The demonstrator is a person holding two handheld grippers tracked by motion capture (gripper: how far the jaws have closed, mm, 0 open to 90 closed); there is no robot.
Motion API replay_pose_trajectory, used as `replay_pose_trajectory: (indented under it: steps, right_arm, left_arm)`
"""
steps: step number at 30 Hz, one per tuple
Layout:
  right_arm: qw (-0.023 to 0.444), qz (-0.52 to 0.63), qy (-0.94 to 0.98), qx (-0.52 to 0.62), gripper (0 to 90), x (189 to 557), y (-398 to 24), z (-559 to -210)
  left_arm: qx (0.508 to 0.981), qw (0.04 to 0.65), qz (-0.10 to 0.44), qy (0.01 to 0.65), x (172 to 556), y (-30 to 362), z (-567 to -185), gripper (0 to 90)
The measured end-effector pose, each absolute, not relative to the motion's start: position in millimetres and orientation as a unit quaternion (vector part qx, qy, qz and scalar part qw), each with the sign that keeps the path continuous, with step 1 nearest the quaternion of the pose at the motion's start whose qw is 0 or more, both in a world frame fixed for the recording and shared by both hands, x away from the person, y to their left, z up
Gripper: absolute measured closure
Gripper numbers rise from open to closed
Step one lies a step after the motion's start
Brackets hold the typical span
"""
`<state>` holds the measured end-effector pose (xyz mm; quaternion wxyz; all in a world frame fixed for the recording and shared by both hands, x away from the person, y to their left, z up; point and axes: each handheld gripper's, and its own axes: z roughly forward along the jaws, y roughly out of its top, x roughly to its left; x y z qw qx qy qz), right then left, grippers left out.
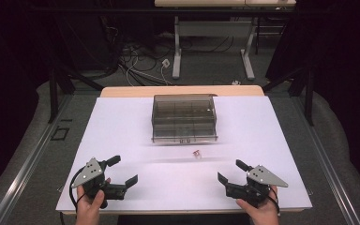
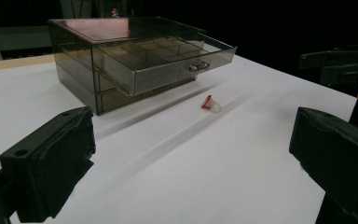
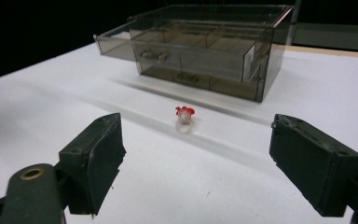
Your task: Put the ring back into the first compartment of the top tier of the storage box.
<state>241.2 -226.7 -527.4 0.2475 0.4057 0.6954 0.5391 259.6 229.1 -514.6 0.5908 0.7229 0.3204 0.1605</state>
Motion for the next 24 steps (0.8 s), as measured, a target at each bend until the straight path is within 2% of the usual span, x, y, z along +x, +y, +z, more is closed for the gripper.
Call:
replay_pose_trajectory:
  steps: [7,11,12,24]
  right_arm:
    - [0.264,0.526,0.71,0.386,17.6,244.7,-225.9,-532.3]
    - [0.272,0.516,0.714,0.387,20.0,246.6,-225.1,-532.8]
    - [0.27,0.519,0.713,0.388,24.9,248.9,-224.7,-531.8]
    - [0.271,0.483,0.742,0.378,30.8,264.0,-209.8,-527.7]
  left_arm:
    - [0.729,0.588,0.154,0.315,261.1,226.4,-516.9,0.3]
    - [0.733,0.583,0.152,0.315,261.8,225.7,-518.4,0.3]
    - [0.734,0.583,0.151,0.314,261.5,225.4,-518.5,0.3]
    - [0.741,0.577,0.151,0.309,261.0,222.9,-519.2,0.3]
